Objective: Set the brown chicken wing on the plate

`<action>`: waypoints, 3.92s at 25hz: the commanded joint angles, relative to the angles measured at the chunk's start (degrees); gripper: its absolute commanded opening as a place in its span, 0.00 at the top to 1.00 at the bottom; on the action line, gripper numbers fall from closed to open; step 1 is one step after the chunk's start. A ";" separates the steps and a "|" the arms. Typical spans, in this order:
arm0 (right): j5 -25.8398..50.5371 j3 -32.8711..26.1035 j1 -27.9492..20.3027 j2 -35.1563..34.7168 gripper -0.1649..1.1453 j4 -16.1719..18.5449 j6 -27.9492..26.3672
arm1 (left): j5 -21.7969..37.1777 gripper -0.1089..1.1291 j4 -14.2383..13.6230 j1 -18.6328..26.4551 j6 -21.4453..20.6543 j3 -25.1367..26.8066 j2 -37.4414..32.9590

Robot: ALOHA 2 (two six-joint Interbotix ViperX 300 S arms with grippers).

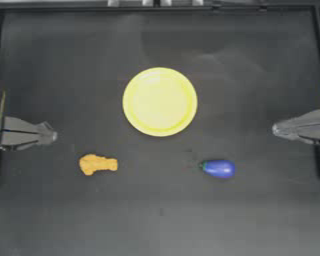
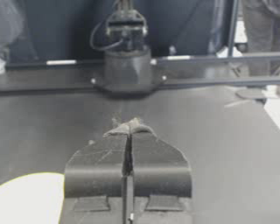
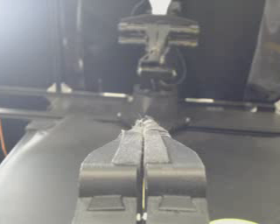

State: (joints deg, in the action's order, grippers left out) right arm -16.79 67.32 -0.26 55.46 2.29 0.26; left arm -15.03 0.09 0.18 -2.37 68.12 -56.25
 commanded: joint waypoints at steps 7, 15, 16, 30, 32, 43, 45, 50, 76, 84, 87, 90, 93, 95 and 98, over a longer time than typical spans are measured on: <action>-0.62 -1.14 0.00 -0.35 0.14 4.39 -0.35 | 0.62 0.04 0.00 0.09 0.00 -1.67 0.97; -0.18 -1.14 0.00 -0.79 0.12 4.13 -0.35 | 12.39 0.08 0.09 2.20 0.18 -4.83 1.76; -0.09 -1.14 0.00 -0.79 0.12 4.04 -0.35 | 15.38 0.09 0.09 3.25 0.26 -5.71 2.46; 0.35 -0.70 -0.09 -0.88 0.12 2.37 -0.53 | 40.87 0.08 0.09 9.23 0.09 -16.96 25.22; 0.53 -0.70 -0.09 -0.79 0.12 2.02 -0.53 | 40.87 0.08 0.00 8.61 0.09 -17.49 27.25; 0.70 -0.44 0.00 -0.88 0.12 2.02 -0.62 | 40.78 0.08 0.09 6.15 0.35 -19.60 37.71; 0.70 -0.44 0.00 -0.88 0.12 1.93 -0.62 | 40.87 0.08 0.26 5.63 0.35 -20.39 39.81; 0.70 -0.35 0.00 -0.88 0.12 1.85 -0.62 | 40.96 0.08 2.29 4.57 0.26 -21.71 45.09; 0.70 0.09 -0.09 -0.88 0.12 1.58 -0.62 | 45.44 0.76 4.31 3.60 -0.09 -26.98 53.17; 0.70 0.26 0.00 -0.88 0.12 0.97 -0.53 | 45.44 0.71 3.52 5.63 -4.13 -31.11 47.37; 0.70 0.26 0.00 -0.88 0.12 1.05 -0.53 | 45.44 0.71 3.52 8.70 -7.12 -33.40 47.20; 0.70 0.26 -0.09 -0.88 0.12 1.05 -0.53 | 45.53 0.71 3.52 11.43 -10.63 -35.68 48.43; 0.70 0.44 -0.09 -0.88 0.12 1.05 -0.53 | 45.53 0.71 3.52 13.89 -14.59 -38.32 50.63; 0.70 0.53 -0.09 -0.88 0.12 0.97 -0.62 | 45.44 0.71 3.52 15.38 -17.05 -40.69 52.47; 0.70 0.62 -0.09 -0.88 0.12 0.97 -0.62 | 45.53 0.71 3.52 16.96 -19.95 -43.95 55.55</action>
State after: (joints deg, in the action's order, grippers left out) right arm -15.91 68.47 -0.35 55.02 3.43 -0.26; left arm 30.67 3.60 16.61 -21.01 27.16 -0.44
